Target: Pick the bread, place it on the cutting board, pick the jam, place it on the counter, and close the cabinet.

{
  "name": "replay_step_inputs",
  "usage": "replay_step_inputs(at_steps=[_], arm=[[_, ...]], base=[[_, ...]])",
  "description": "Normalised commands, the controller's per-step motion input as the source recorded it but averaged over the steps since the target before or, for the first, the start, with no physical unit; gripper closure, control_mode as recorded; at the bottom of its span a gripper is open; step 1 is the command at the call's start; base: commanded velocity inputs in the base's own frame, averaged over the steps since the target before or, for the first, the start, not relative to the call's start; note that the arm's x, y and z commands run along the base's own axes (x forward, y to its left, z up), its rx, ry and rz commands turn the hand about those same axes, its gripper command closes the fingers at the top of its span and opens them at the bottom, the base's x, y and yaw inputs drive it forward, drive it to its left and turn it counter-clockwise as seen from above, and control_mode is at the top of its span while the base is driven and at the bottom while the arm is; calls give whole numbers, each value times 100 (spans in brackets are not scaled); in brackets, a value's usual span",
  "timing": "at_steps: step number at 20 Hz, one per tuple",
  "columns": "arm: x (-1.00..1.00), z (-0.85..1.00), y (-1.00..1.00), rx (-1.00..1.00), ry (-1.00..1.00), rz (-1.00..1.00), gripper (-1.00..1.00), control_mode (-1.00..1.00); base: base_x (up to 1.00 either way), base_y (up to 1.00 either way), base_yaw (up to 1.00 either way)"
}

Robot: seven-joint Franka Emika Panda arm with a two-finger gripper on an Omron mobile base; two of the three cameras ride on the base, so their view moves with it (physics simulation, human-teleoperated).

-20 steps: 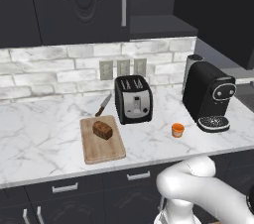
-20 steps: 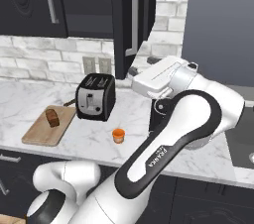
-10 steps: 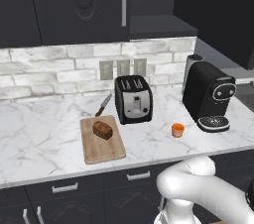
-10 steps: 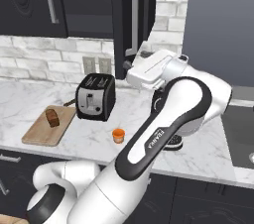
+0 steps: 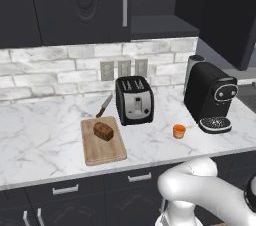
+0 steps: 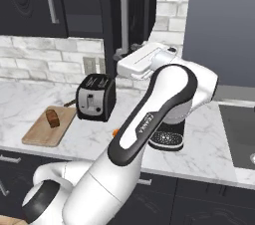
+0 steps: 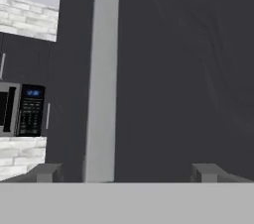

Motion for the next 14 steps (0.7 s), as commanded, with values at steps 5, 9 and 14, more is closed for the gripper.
replay_step_inputs(at_steps=[5,9,14], arm=[[0,16,57,0,1,0,-100,-100],[0,5,73,0,2,0,-100,-100],[0,0,85,0,0,0,-100,-100]], base=[[0,0,0],[0,0,0],[0,0,0]])
